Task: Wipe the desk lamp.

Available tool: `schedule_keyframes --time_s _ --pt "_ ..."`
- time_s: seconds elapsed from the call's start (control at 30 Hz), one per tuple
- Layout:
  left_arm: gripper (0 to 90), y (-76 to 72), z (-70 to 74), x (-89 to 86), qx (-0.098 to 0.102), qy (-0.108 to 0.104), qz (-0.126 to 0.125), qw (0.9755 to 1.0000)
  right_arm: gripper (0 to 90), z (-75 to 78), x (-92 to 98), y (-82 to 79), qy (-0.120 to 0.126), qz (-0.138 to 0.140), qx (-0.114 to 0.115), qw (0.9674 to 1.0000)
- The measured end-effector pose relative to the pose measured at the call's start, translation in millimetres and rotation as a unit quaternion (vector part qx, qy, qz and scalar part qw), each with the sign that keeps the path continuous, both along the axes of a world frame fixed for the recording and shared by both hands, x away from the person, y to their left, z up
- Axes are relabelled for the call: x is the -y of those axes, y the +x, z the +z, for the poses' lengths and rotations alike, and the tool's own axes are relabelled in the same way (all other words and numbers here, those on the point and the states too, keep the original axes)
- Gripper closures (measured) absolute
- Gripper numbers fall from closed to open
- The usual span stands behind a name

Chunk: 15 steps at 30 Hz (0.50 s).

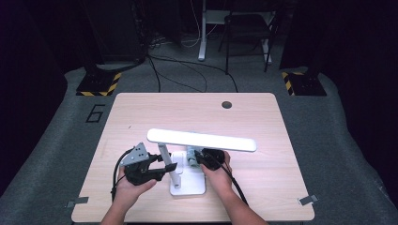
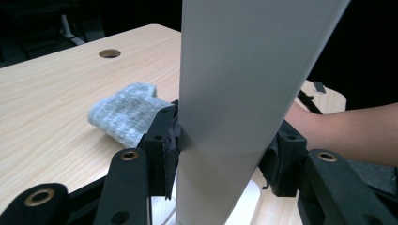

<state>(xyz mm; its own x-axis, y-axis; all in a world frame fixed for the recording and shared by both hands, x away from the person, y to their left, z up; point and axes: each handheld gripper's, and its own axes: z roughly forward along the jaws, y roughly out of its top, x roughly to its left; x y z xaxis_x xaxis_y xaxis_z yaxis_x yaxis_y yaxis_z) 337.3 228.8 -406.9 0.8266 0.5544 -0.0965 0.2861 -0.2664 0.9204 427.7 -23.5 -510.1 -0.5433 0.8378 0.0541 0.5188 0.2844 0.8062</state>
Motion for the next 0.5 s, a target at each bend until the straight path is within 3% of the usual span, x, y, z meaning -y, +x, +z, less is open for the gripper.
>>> schedule_keyframes --time_s 0.1,0.23,0.4,0.5 --pt "53.8 -0.8 0.2 1.2 0.007 0.004 0.007 0.9999 55.0 -0.5 2.8 -9.1 0.004 0.008 0.001 1.0" --pt "53.9 -1.0 0.2 1.0 0.006 0.004 0.007 0.9999 54.9 0.8 5.4 -26.4 -0.008 0.028 0.005 0.9996" --pt "53.7 -0.6 0.5 0.7 0.004 0.003 0.005 1.0 54.6 3.0 8.5 -55.9 -0.019 0.056 0.002 0.9983" --pt "53.6 -0.5 1.2 0.5 0.002 0.006 0.005 1.0 53.8 3.9 8.9 -74.6 -0.014 0.058 -0.006 0.9982"
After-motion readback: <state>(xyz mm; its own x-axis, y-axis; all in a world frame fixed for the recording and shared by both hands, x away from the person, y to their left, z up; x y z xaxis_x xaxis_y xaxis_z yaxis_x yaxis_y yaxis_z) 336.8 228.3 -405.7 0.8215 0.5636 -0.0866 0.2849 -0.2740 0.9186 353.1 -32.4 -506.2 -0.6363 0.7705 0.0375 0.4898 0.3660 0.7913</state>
